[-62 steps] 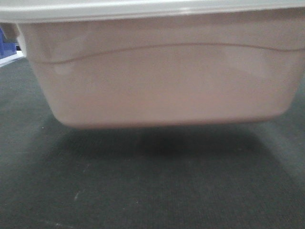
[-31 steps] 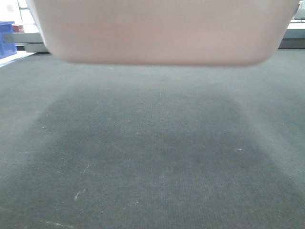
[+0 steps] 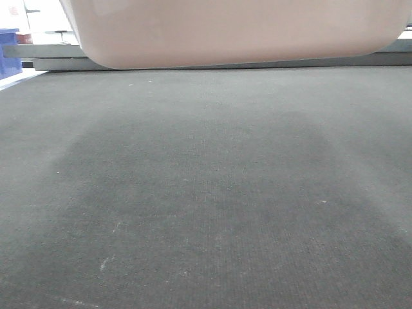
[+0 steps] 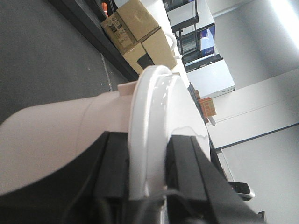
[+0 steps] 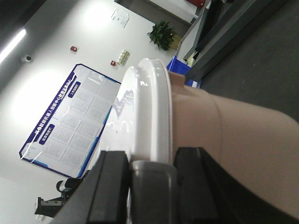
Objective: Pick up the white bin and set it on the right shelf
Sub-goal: 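Clamp the white-lidded bin's ends with both grippers and lift it, then hold the bin raised with both grippers while driving past the red table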
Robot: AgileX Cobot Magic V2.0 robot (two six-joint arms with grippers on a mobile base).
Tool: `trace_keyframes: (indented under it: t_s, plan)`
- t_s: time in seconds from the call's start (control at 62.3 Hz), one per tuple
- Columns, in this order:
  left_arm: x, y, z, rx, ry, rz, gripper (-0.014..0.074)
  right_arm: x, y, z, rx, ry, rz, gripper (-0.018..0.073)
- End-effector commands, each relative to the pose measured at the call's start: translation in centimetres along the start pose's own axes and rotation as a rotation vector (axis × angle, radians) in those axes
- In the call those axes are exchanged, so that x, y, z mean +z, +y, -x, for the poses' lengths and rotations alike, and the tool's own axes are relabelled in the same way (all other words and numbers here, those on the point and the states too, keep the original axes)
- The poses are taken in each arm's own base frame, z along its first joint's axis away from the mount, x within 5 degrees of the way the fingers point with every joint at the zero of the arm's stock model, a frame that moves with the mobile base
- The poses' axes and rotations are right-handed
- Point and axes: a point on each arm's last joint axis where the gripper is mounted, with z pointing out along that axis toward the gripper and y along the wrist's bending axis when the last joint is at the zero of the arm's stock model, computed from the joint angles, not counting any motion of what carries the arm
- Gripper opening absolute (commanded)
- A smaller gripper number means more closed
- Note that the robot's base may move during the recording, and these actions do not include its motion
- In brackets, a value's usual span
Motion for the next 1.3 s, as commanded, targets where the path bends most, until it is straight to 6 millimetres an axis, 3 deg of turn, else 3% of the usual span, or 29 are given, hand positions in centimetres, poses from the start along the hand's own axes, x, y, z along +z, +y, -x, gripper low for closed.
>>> trace_keyframes:
  t_s: [0.0,1.285]
  plan:
    - [-0.31,-5.48,-3.88,0.061,0.32,-0.328,-0.0126,-0.73,5.38,-2.52,0.002,0.249,0.383,0.006]
    - [-0.29,-5.45,-3.84,0.061,0.316,-0.325,-0.0127,-0.65,5.24,-2.4,0.004,0.234,0.368,0.006]
